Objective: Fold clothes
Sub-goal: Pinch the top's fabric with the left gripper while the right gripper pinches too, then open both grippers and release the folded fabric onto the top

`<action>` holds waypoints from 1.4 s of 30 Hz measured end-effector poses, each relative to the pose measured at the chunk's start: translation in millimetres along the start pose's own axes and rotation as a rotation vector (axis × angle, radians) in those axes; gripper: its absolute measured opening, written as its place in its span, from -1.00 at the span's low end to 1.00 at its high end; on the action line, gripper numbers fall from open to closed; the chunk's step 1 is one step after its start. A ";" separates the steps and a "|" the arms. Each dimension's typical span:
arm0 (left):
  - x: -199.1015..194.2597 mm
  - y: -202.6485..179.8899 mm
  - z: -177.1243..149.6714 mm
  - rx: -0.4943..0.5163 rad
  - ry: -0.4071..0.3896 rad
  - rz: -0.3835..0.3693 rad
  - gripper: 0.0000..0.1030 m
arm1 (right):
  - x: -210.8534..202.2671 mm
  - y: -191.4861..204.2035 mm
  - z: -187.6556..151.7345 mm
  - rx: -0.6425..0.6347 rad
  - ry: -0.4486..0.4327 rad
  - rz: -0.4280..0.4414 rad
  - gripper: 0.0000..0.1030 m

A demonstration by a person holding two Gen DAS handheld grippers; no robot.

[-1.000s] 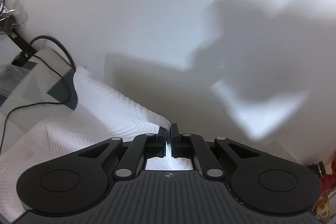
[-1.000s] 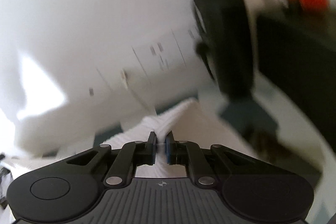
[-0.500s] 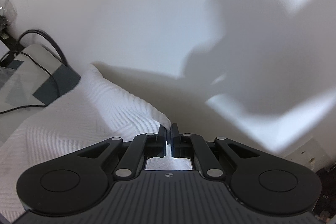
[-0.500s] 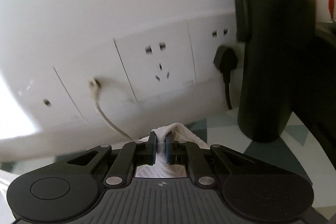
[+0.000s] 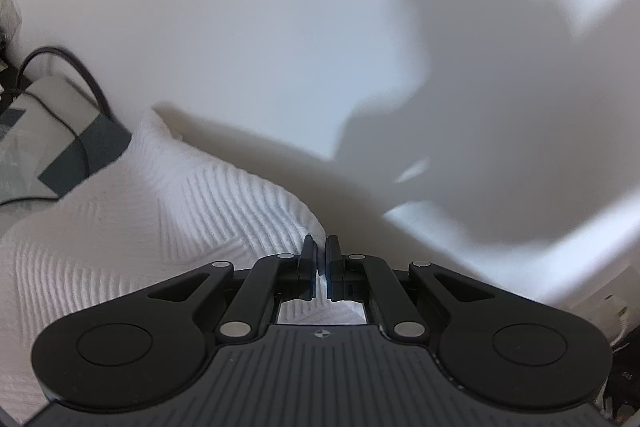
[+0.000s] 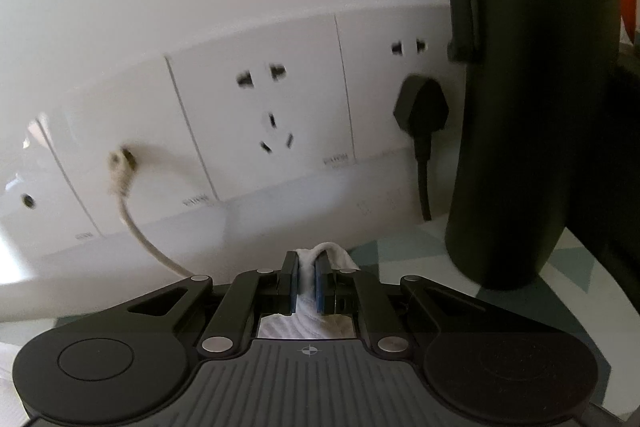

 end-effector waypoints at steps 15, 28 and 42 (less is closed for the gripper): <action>-6.5 -26.2 -13.2 0.205 -0.005 0.132 0.60 | -22.9 -20.6 -5.5 -0.016 0.003 0.027 0.19; -75.5 -79.1 -163.0 0.374 0.519 -0.214 0.41 | -146.0 -26.0 -68.4 -0.106 0.167 0.181 -0.03; -36.2 -120.4 -223.7 0.278 0.578 -0.155 -0.02 | -165.8 -3.7 -103.7 -0.137 0.240 0.193 -0.23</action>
Point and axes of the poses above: each gripper's, at about its wrist camera, not at the fingertips, and x roughly the way its jaws point, y to its left, z to its top, the point moved 1 cm from there along x, roughly the way its jaws point, and after that the axes turned 13 degrees about -x, right-handed, at the moved point
